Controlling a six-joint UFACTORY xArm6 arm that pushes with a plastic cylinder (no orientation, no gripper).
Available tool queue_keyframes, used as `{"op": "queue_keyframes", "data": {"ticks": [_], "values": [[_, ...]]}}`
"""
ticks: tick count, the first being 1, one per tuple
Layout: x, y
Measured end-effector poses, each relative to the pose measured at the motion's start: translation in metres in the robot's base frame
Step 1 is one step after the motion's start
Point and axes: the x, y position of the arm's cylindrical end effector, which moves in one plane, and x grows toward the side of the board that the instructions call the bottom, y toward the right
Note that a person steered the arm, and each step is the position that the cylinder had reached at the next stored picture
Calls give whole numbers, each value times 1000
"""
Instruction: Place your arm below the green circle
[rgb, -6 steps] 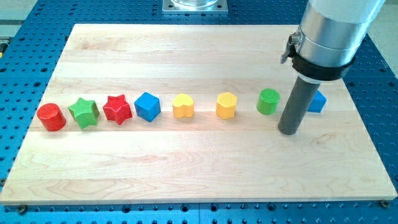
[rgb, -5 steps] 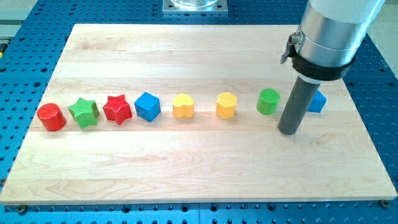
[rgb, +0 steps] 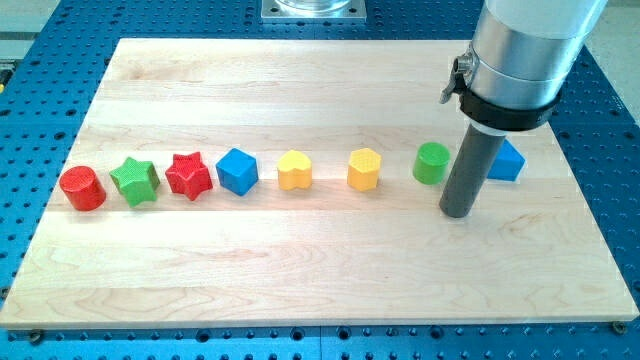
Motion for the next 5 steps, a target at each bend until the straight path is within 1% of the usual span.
{"op": "queue_keyframes", "data": {"ticks": [3,4,5], "values": [[5,-1],[5,-15],[5,-15]]}}
